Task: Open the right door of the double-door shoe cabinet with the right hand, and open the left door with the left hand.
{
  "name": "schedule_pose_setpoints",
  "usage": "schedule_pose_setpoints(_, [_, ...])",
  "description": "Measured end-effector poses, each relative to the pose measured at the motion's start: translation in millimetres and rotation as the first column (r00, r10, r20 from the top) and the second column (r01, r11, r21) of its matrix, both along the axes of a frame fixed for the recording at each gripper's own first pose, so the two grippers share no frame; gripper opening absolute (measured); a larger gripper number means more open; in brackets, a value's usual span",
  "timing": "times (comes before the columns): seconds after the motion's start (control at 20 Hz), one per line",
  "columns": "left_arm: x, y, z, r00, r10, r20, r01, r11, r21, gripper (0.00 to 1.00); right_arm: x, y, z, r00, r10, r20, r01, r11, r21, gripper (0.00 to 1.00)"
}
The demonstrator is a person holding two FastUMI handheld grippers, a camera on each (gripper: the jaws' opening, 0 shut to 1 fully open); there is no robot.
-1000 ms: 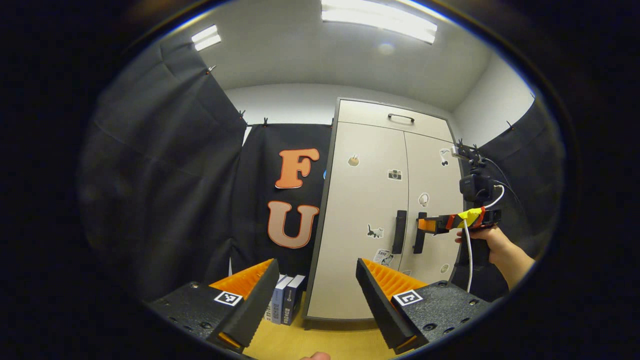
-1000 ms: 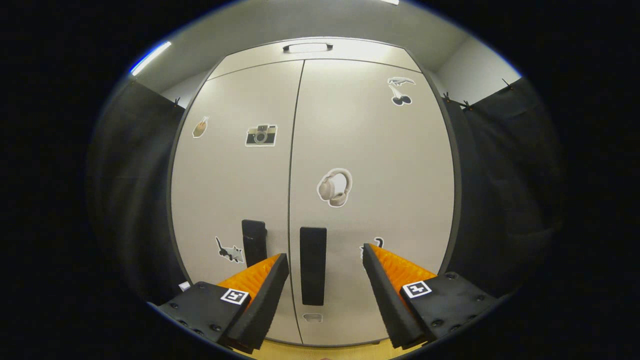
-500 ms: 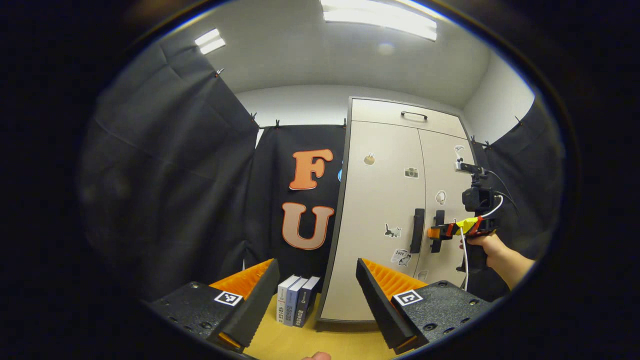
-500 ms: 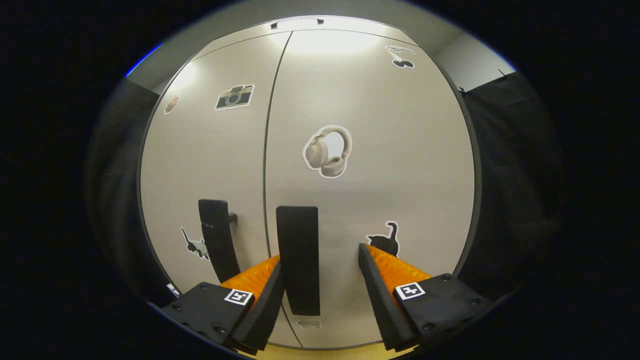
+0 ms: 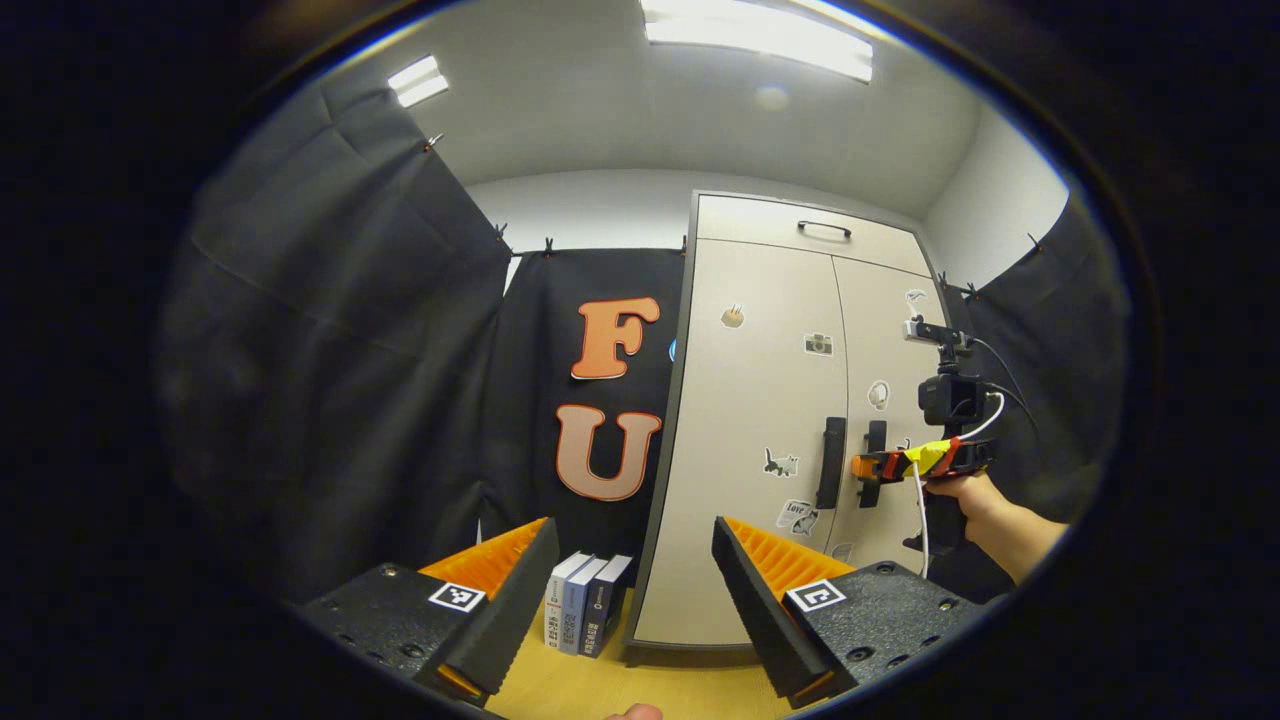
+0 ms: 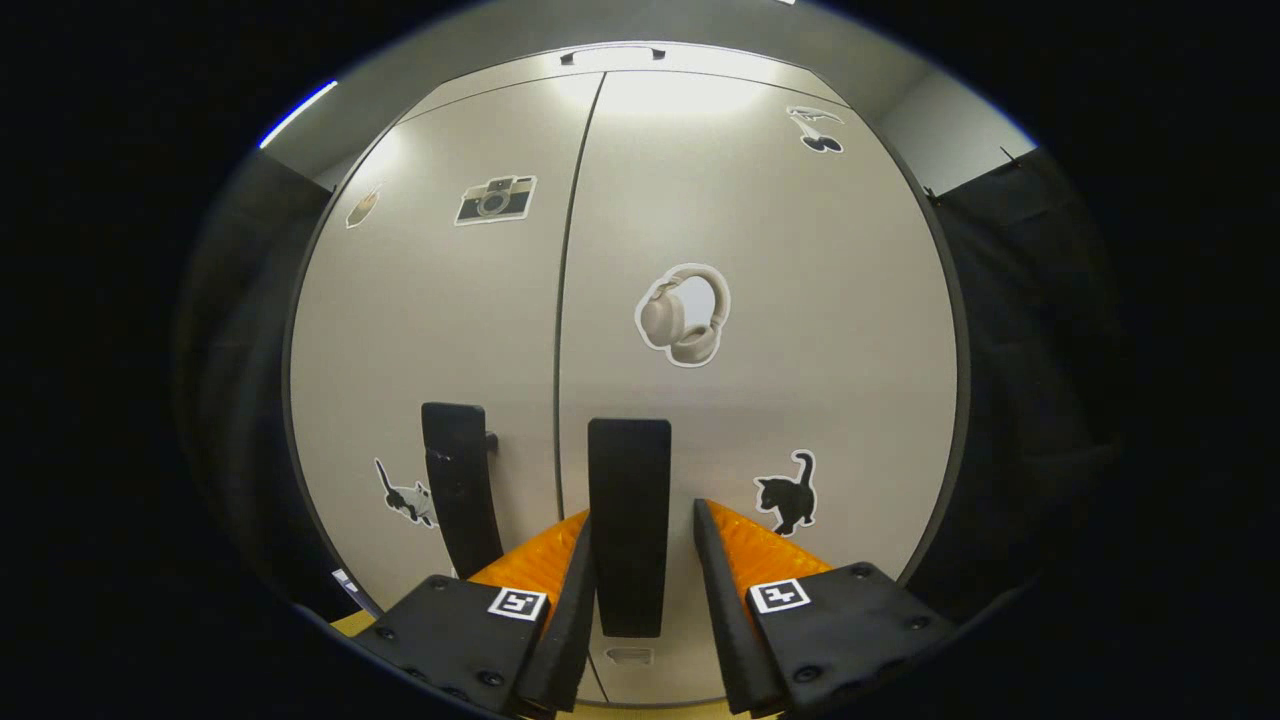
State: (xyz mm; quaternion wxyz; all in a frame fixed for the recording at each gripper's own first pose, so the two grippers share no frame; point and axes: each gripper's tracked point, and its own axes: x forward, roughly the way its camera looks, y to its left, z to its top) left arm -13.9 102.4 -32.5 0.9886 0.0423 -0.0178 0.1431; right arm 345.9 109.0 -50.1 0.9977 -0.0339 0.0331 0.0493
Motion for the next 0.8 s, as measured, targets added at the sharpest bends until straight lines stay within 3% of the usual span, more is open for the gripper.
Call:
schedule_pose_setpoints(0.1, [-2.5,3.1,1.1,1.0,0.009,-0.002,-0.009,1.0,0.013,0.94,0.4,2.8,0.4,1.0,-0.005,0.02,0.005,1.0,-0.011,0.42])
schedule_pose_setpoints(0.2, [-6.1,4.8,1.4,1.0,0.018,-0.01,-0.018,0.999,0.027,0.94,-3.1,3.3,0.4,1.0,0.014,0.014,-0.013,1.0,-0.01,0.4])
schedule_pose_setpoints(0.4, [-10.0,-1.6,5.4,1.0,0.002,-0.013,-0.002,1.0,0.032,0.94,-2.0,2.3,-4.1,0.999,0.034,-0.012,-0.034,0.999,0.007,0.22])
schedule_pose_setpoints(0.8, [-16.8,-17.1,15.4,0.999,-0.036,-0.019,0.036,0.999,0.034,0.94,-39.8,-7.3,-3.2,0.987,0.137,-0.083,-0.132,0.989,0.063,0.22])
